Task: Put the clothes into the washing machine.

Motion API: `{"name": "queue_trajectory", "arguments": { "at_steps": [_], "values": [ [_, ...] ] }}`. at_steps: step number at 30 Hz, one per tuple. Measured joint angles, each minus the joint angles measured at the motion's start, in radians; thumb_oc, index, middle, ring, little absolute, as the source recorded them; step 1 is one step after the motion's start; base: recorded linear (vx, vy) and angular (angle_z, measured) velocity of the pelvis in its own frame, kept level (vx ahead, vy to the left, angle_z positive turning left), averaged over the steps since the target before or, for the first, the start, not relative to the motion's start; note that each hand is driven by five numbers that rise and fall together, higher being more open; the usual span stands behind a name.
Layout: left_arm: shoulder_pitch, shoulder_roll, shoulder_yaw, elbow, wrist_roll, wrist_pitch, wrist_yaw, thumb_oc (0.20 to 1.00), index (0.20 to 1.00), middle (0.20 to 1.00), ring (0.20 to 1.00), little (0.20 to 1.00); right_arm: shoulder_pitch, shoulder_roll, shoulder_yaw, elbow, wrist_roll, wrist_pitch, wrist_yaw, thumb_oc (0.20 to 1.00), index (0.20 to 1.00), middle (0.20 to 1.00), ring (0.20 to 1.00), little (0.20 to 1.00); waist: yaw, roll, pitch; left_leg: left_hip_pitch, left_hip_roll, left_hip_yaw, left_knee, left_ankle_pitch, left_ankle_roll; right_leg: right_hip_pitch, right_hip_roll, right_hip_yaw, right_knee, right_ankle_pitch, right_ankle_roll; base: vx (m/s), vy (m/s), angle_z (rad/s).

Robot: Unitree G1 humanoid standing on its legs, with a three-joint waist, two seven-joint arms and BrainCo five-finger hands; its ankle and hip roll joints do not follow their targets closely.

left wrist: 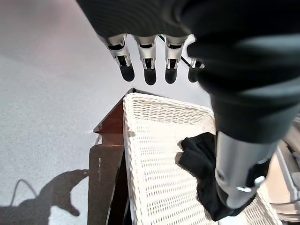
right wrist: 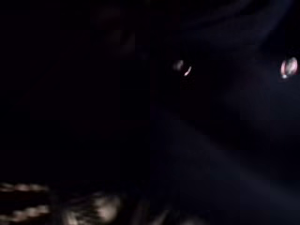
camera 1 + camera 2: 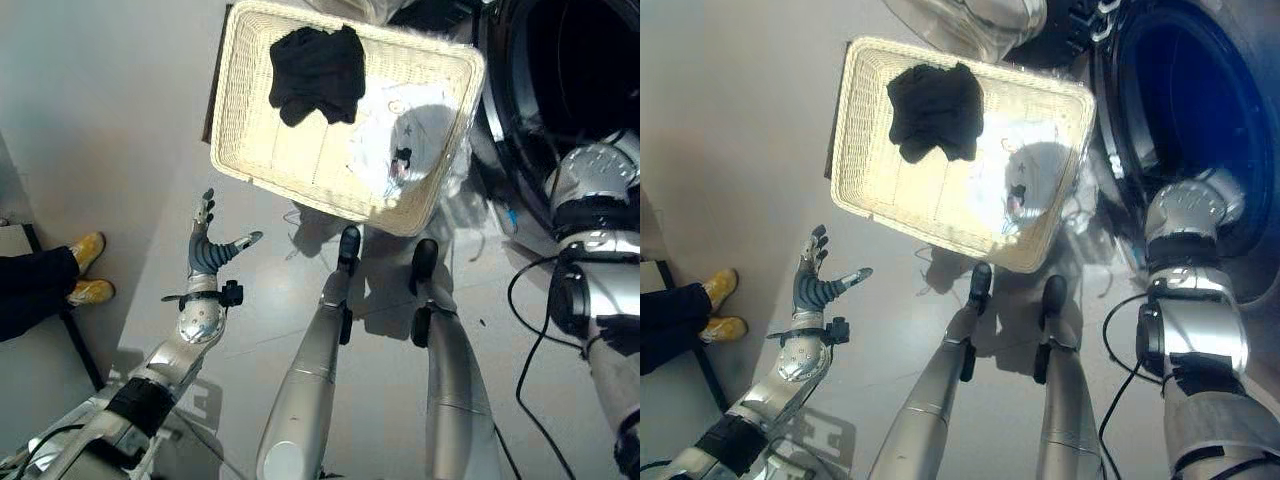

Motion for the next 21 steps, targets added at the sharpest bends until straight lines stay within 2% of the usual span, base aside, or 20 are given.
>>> {"name": "queue_trajectory", "arguments": {
  "at_steps": [2,5,9,11,13,15,16,18,20,21],
  "values": [
    [0.003,0.005,-0.004,-0.012,-0.008,0.001,-0.006,1.0,1.0,1.0,1.0,1.0,0.007,-0.01,0.004,-0.018,0.052,0.01,0.011,1.0,1.0,1.0,1.0,1.0,-0.001,0.0,0.0,-0.011,-0.001,0.0,0.017,-0.008,0.002,-0.005,0.001,0.0,0.002,-0.001,0.002,0.02,-0.051,0.01],
    [0.0,0.009,-0.005,-0.013,-0.008,0.002,-0.009,1.0,1.0,1.0,1.0,1.0,0.025,-0.011,0.013,-0.026,0.129,0.086,0.02,1.0,1.0,1.0,1.0,1.0,-0.006,0.0,0.0,-0.016,-0.004,0.001,0.043,-0.02,0.006,-0.001,0.0,0.003,0.007,0.001,0.006,-0.01,-0.028,-0.03],
    [-0.025,0.013,-0.034,-0.005,-0.01,0.0,-0.008,1.0,1.0,1.0,1.0,1.0,0.035,-0.004,0.023,0.022,0.152,0.189,-0.066,1.0,1.0,1.0,1.0,1.0,-0.01,0.0,0.0,-0.017,-0.003,0.012,0.048,-0.02,0.011,0.002,0.002,0.012,-0.014,0.015,0.014,0.01,-0.006,-0.08],
    [-0.053,0.018,-0.072,-0.005,-0.011,0.001,0.006,1.0,1.0,1.0,1.0,1.0,0.036,0.002,0.052,0.067,0.112,0.295,-0.123,1.0,1.0,1.0,1.0,1.0,-0.013,0.0,0.0,-0.016,0.002,0.018,0.046,-0.02,0.013,0.01,0.003,0.018,-0.036,0.027,0.018,-0.02,0.03,-0.12],
    [-0.083,0.019,-0.081,-0.006,-0.007,0.001,0.031,1.0,1.0,1.0,1.0,1.0,0.043,0.001,0.093,0.1,0.036,0.434,-0.149,1.0,1.0,1.0,1.0,1.0,-0.018,0.0,0.0,-0.016,0.003,0.03,0.042,-0.017,0.019,0.011,0.004,0.023,-0.049,0.039,0.023,-0.03,0.036,-0.1],
    [-0.083,0.019,-0.081,-0.006,-0.007,0.001,0.031,1.0,1.0,1.0,1.0,1.0,0.043,0.001,0.093,0.1,0.036,0.434,-0.149,1.0,1.0,1.0,1.0,1.0,-0.018,0.0,0.0,-0.016,0.003,0.03,0.042,-0.017,0.019,0.011,0.004,0.023,-0.049,0.039,0.023,-0.03,0.032,-0.09],
    [-0.146,0.02,-0.067,-0.006,-0.003,0.001,0.098,1.0,1.0,1.0,1.0,1.0,0.063,0.002,0.17,0.145,-0.147,0.656,-0.138,1.0,1.0,1.0,1.0,1.0,-0.024,0.0,0.0,-0.016,0.003,0.045,0.031,-0.01,0.029,0.013,0.004,0.035,-0.071,0.062,0.029,-0.07,0.072,-0.16],
    [-0.2,0.028,-0.034,-0.006,0.057,0.006,0.153,1.0,1.0,1.0,1.0,1.0,0.099,-0.004,0.279,0.137,-0.472,0.733,-0.161,1.0,1.0,1.0,1.0,1.0,-0.045,0.0,0.0,-0.015,0.005,0.053,0.012,-0.003,0.037,0.017,0.005,0.037,-0.098,0.079,0.035,-0.06,0.073,-0.11],
    [-0.247,0.033,0.013,-0.006,0.111,0.006,0.189,1.0,1.0,1.0,1.0,1.0,0.128,0.0,0.304,0.124,-0.69,0.777,-0.171,1.0,1.0,1.0,1.0,1.0,-0.053,0.0,0.0,-0.015,0.004,0.062,0.001,0.004,0.042,0.015,0.003,0.047,-0.109,0.091,0.039,-0.05,0.122,-0.1],
    [-0.273,0.039,0.048,-0.005,0.145,0.008,0.201,1.0,1.0,1.0,1.0,1.0,0.162,0.0,0.32,0.083,-0.854,0.79,-0.183,1.0,1.0,1.0,1.0,1.0,-0.069,0.0,0.0,-0.014,0.001,0.077,0.0,0.008,0.048,0.016,0.003,0.059,-0.121,0.1,0.045,-0.05,0.129,-0.16]
  ]
}}
